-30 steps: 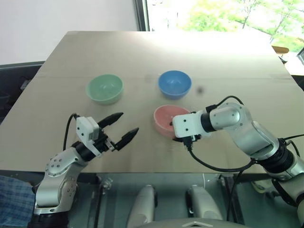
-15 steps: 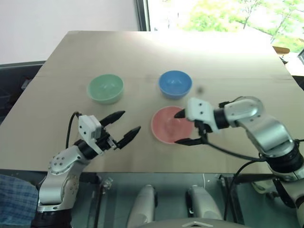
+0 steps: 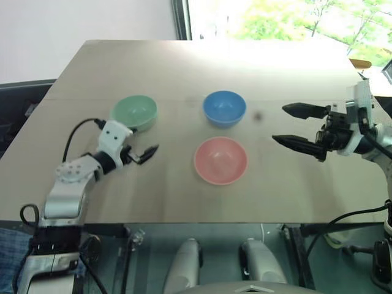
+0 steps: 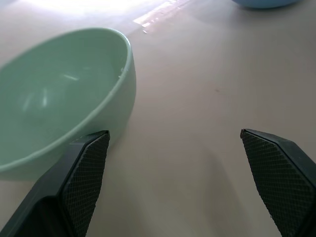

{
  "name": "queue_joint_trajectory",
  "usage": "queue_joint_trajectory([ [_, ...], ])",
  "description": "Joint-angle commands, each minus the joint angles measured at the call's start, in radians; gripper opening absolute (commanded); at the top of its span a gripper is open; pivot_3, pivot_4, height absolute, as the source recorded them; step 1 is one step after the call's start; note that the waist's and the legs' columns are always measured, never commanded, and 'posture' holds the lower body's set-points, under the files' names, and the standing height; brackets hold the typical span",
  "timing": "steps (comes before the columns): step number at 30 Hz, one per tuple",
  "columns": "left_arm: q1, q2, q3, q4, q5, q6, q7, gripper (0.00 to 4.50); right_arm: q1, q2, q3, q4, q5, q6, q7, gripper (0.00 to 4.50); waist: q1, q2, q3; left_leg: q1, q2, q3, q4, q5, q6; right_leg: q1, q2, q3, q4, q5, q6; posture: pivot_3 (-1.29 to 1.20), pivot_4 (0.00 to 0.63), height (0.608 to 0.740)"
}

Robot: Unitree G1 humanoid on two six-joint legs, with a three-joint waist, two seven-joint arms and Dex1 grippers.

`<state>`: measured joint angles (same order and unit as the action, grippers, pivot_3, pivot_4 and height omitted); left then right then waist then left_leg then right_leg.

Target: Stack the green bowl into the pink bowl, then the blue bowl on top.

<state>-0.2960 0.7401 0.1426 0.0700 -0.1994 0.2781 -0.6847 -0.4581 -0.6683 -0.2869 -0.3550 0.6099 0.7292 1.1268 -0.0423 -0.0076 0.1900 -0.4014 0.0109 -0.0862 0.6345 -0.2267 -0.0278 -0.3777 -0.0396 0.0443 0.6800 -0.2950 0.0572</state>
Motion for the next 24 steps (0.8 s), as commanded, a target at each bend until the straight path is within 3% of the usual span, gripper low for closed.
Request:
queue_joint_trajectory([
  [1, -0.092, 0.041, -0.025, 0.100, 0.060, -0.015, -0.005, 4.50, 0.006, -0.004, -0.028, -0.048, 0.081, -0.014, -0.024, 4.45, 0.001, 0.000, 0.000, 0.000, 0.000, 0.000, 0.000, 0.000, 0.000, 0.000, 0.000, 0.000, 0.000, 0.000, 0.000, 0.00, 0.150, 0.740],
  [8, -0.199, 0.065, -0.096, 0.206, 0.124, -0.096, -0.081, 4.50, 0.037, -0.029, -0.003, -0.054, 0.102, -0.047, -0.044, 4.45, 0.004, 0.000, 0.000, -0.002, 0.000, 0.000, 0.000, 0.000, 0.000, -0.001, 0.000, 0.000, -0.001, 0.000, 0.000, 0.00, 0.150, 0.740],
  [16, -0.226, 0.084, -0.123, 0.109, 0.118, -0.095, -0.183, 4.50, 0.072, -0.051, 0.009, -0.057, 0.112, -0.077, -0.057, 4.45, 0.004, 0.000, 0.000, -0.002, 0.000, -0.001, 0.000, 0.000, 0.000, -0.001, 0.000, -0.001, -0.001, 0.000, 0.000, 0.00, 0.150, 0.740],
  [20, -0.242, 0.075, -0.110, 0.060, 0.103, -0.057, -0.190, 4.50, 0.074, -0.054, 0.025, -0.053, 0.111, -0.093, -0.063, 4.45, 0.003, 0.000, 0.000, -0.002, 0.000, -0.001, 0.000, 0.000, 0.000, -0.001, 0.000, -0.001, 0.000, 0.000, 0.000, 0.00, 0.150, 0.740],
  [24, -0.282, 0.104, -0.124, 0.116, 0.177, -0.072, -0.142, 4.50, 0.069, -0.056, 0.038, -0.047, 0.118, -0.103, -0.065, 4.45, 0.003, 0.000, 0.000, -0.002, 0.000, -0.001, 0.000, 0.000, 0.000, -0.001, 0.000, -0.001, 0.000, 0.000, 0.000, 0.00, 0.150, 0.740],
])
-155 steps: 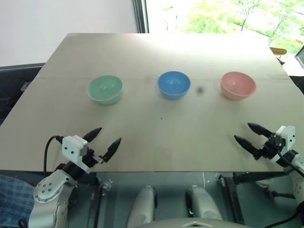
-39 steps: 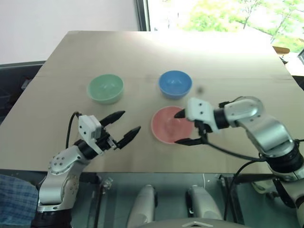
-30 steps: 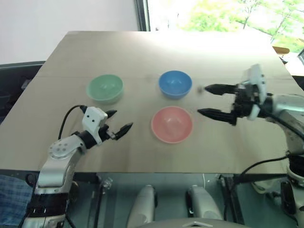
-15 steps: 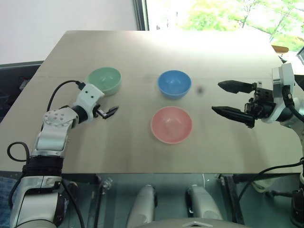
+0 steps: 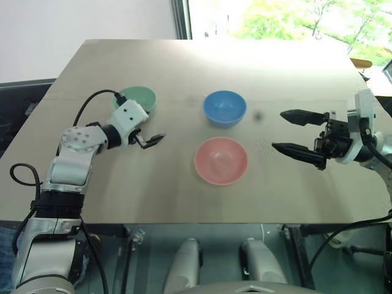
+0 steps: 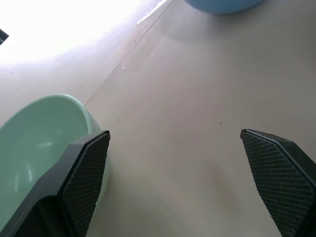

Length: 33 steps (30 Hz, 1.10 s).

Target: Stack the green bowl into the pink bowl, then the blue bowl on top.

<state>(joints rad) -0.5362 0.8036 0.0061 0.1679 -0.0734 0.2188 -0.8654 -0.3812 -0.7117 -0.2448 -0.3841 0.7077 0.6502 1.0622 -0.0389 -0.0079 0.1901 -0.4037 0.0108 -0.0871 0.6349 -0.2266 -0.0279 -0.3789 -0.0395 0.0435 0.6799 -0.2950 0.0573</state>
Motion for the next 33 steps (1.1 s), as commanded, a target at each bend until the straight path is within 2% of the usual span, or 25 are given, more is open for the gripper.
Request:
queue_joint_trajectory([
  [1, -0.053, 0.052, 0.006, 0.049, 0.073, -0.018, 0.046, 4.50, -0.011, -0.013, -0.001, -0.016, 0.022, -0.026, 0.001, 4.45, -0.001, 0.000, 0.000, 0.000, 0.000, 0.000, 0.000, 0.000, 0.000, 0.000, 0.000, 0.000, 0.000, 0.000, 0.000, 0.00, 0.150, 0.740],
  [10, -0.180, 0.068, -0.072, 0.345, 0.186, -0.126, 0.038, 4.50, -0.042, -0.019, 0.017, 0.007, 0.038, -0.024, 0.002, 4.45, 0.001, 0.000, 0.000, -0.001, 0.000, 0.000, 0.000, 0.000, 0.000, 0.000, 0.000, -0.001, 0.000, 0.000, 0.000, 0.00, 0.150, 0.740],
  [13, -0.267, 0.038, -0.134, 0.524, 0.248, -0.228, 0.051, 4.50, -0.055, -0.020, 0.024, 0.012, 0.040, -0.025, -0.007, 4.45, 0.002, 0.000, 0.000, -0.004, 0.000, -0.001, 0.002, 0.000, 0.000, -0.002, 0.000, -0.002, 0.000, 0.000, 0.000, 0.00, 0.150, 0.740],
  [20, -0.436, -0.033, -0.227, 0.801, 0.362, -0.400, 0.120, 4.50, -0.063, -0.029, 0.031, 0.011, 0.046, -0.024, -0.003, 4.45, 0.004, 0.000, 0.000, -0.012, -0.001, -0.004, 0.008, 0.000, 0.000, -0.007, 0.000, -0.005, 0.001, 0.000, 0.000, 0.00, 0.150, 0.740],
  [30, -0.518, -0.065, -0.255, 0.951, 0.410, -0.488, 0.125, 4.50, -0.050, -0.044, 0.014, 0.025, 0.031, -0.064, -0.009, 4.45, -0.001, 0.000, 0.000, -0.011, -0.001, -0.004, 0.010, 0.000, 0.000, -0.007, 0.000, -0.004, 0.005, 0.000, 0.000, 0.00, 0.150, 0.740],
  [33, -0.522, -0.069, -0.250, 0.962, 0.406, -0.495, 0.107, 3.84, -0.047, -0.047, 0.017, 0.027, 0.025, -0.072, -0.011, 4.50, -0.001, 0.000, 0.000, -0.011, -0.002, -0.004, 0.013, 0.000, 0.000, -0.007, 0.000, -0.004, 0.009, 0.000, 0.001, 0.00, 0.150, 0.740],
])
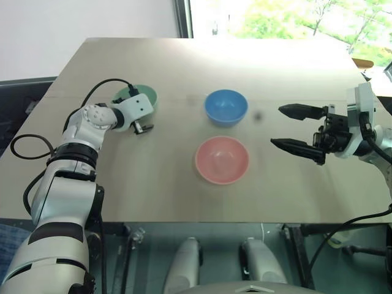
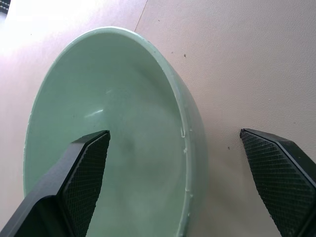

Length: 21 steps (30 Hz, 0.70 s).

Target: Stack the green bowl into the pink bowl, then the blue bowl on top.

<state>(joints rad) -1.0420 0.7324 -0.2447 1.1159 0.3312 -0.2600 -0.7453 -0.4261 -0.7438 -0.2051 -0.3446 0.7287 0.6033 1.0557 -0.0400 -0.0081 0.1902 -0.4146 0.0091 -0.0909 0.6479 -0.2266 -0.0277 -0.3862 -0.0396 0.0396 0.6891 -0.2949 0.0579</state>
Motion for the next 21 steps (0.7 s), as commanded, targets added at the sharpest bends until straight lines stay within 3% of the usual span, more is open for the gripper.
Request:
queue_joint_trajectory([
  [1, -0.018, 0.001, 0.002, 0.017, 0.002, -0.017, -0.015, 3.61, -0.002, -0.015, -0.022, -0.012, 0.004, -0.025, -0.005, 4.50, 0.000, 0.000, 0.000, 0.000, 0.000, 0.000, 0.000, 0.000, 0.000, 0.000, 0.000, 0.000, 0.001, 0.000, 0.000, 0.00, 0.150, 0.740],
  [2, -0.020, 0.001, 0.002, 0.020, 0.003, -0.018, -0.016, 3.06, -0.003, -0.015, -0.022, -0.011, 0.003, -0.027, -0.006, 4.50, 0.000, 0.000, 0.000, 0.000, 0.000, 0.000, 0.001, 0.000, 0.000, 0.000, 0.000, 0.000, 0.002, 0.000, 0.000, 0.00, 0.150, 0.740],
  [5, -0.027, 0.001, 0.003, 0.027, 0.006, -0.022, -0.017, 2.16, -0.002, -0.017, -0.020, -0.007, 0.000, -0.033, -0.005, 4.50, 0.000, 0.000, 0.000, 0.000, 0.000, 0.000, 0.002, 0.000, 0.000, -0.001, 0.000, 0.001, 0.004, 0.000, 0.000, 0.00, 0.150, 0.740],
  [10, -0.034, -0.002, 0.006, 0.030, 0.003, -0.024, -0.026, 0.16, -0.003, -0.018, -0.017, 0.001, -0.003, -0.041, -0.005, 4.50, -0.001, 0.000, 0.000, 0.000, 0.000, 0.000, 0.002, 0.000, 0.000, -0.002, 0.000, 0.001, 0.005, 0.000, 0.000, 0.00, 0.150, 0.740],
  [21, -0.100, -0.039, 0.038, -0.090, -0.079, -0.119, -0.156, 0.06, -0.001, -0.023, -0.003, 0.007, -0.015, -0.045, 0.004, 4.50, 0.003, -0.001, 0.001, -0.002, 0.000, 0.000, 0.003, 0.000, 0.000, -0.003, 0.000, 0.001, 0.005, 0.000, 0.000, 0.00, 0.150, 0.740],
])
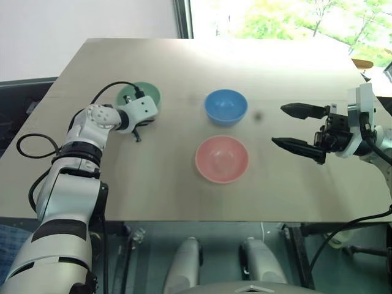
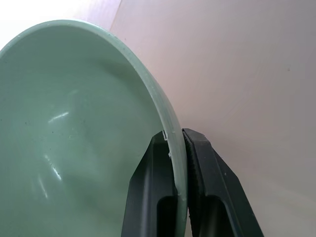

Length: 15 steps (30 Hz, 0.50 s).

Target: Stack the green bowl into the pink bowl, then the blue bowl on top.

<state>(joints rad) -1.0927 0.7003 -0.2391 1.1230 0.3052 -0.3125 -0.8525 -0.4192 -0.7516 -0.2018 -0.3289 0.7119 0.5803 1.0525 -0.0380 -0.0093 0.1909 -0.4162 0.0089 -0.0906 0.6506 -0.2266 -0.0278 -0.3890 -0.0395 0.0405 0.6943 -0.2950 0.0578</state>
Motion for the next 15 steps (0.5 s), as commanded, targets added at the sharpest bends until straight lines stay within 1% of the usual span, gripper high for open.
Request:
queue_joint_trajectory([
  [1, -0.040, -0.019, 0.038, -0.153, -0.082, -0.066, -0.088, 0.06, -0.009, -0.015, -0.006, -0.008, 0.001, -0.023, 0.008, 4.50, 0.001, 0.000, 0.000, 0.000, 0.000, 0.000, 0.000, 0.000, 0.000, 0.000, 0.000, 0.000, 0.000, 0.000, 0.000, 0.00, 0.150, 0.740],
  [2, -0.032, -0.028, 0.042, -0.193, -0.102, -0.062, -0.114, 0.06, -0.010, -0.015, -0.006, -0.006, 0.001, -0.024, 0.009, 4.50, 0.001, 0.000, 0.000, 0.000, 0.000, 0.000, 0.000, 0.000, 0.000, 0.000, 0.000, 0.000, 0.000, 0.000, 0.000, 0.00, 0.150, 0.740],
  [5, 0.046, -0.040, 0.022, -0.454, -0.209, -0.020, -0.299, 0.06, -0.009, -0.018, 0.000, -0.005, -0.007, -0.028, 0.010, 4.50, -0.001, 0.000, 0.000, 0.000, 0.000, 0.000, 0.000, 0.000, 0.000, 0.000, 0.000, 0.000, 0.000, 0.000, 0.000, 0.00, 0.150, 0.740],
  [7, 0.103, -0.022, -0.002, -0.635, -0.271, -0.018, -0.417, 0.06, -0.011, -0.017, 0.004, -0.006, -0.008, -0.027, 0.011, 4.50, -0.005, 0.000, 0.000, 0.000, 0.000, 0.001, 0.000, 0.000, 0.000, 0.000, 0.000, 0.001, 0.000, 0.000, 0.000, 0.00, 0.150, 0.740],
  [9, 0.145, -0.003, -0.017, -0.765, -0.324, -0.001, -0.506, 0.06, -0.015, -0.016, 0.009, -0.004, -0.008, -0.028, 0.011, 4.50, -0.012, 0.000, 0.000, 0.001, 0.001, 0.003, -0.001, 0.000, 0.000, -0.001, 0.000, 0.003, 0.000, 0.000, 0.000, 0.00, 0.150, 0.740],
  [12, 0.196, 0.031, -0.041, -0.939, -0.395, 0.026, -0.623, 0.06, -0.017, -0.013, 0.016, -0.003, -0.011, -0.033, 0.010, 4.50, -0.014, 0.000, 0.000, 0.001, 0.002, 0.003, 0.000, 0.000, 0.000, -0.002, 0.002, 0.004, 0.002, 0.000, 0.000, 0.00, 0.150, 0.740],
  [15, 0.236, 0.060, -0.053, -1.048, -0.458, -0.002, -0.709, 0.06, -0.012, -0.011, 0.017, -0.006, -0.009, -0.035, 0.005, 4.50, -0.009, 0.000, 0.000, 0.001, 0.002, 0.003, 0.000, 0.000, 0.000, -0.002, 0.002, 0.004, 0.002, 0.000, 0.000, 0.00, 0.150, 0.740],
])
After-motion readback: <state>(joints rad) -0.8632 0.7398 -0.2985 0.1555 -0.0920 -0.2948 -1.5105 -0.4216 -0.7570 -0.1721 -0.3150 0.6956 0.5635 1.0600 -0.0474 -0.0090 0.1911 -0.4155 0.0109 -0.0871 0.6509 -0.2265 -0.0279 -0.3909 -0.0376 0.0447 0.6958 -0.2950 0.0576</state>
